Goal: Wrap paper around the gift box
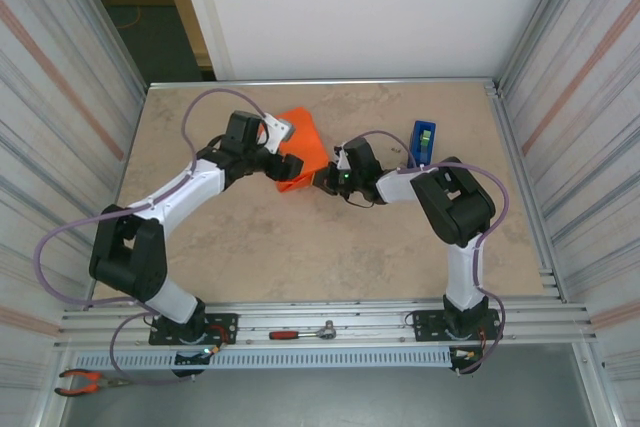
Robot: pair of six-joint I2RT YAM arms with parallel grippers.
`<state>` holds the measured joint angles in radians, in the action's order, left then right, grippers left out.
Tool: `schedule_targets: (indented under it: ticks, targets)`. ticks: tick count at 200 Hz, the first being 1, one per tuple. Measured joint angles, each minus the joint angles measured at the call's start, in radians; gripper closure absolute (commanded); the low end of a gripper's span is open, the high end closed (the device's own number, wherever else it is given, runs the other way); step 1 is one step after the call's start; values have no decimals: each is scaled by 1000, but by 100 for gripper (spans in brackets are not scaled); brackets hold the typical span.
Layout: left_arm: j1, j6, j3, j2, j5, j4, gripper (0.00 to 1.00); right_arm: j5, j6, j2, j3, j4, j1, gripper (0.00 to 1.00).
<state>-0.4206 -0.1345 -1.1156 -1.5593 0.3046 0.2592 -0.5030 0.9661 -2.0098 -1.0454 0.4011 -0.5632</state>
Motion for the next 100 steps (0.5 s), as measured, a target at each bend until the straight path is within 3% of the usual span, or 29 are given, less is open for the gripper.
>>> schedule_targets:
  ticks: [39,100]
  targets:
    - [-58,-204,-2,-51,-69,35,27,-13,19,-6,0,22,10,100]
    - [-166,-351,81,-65,-278,-73,23,-23,23,-17,0,38,18,100]
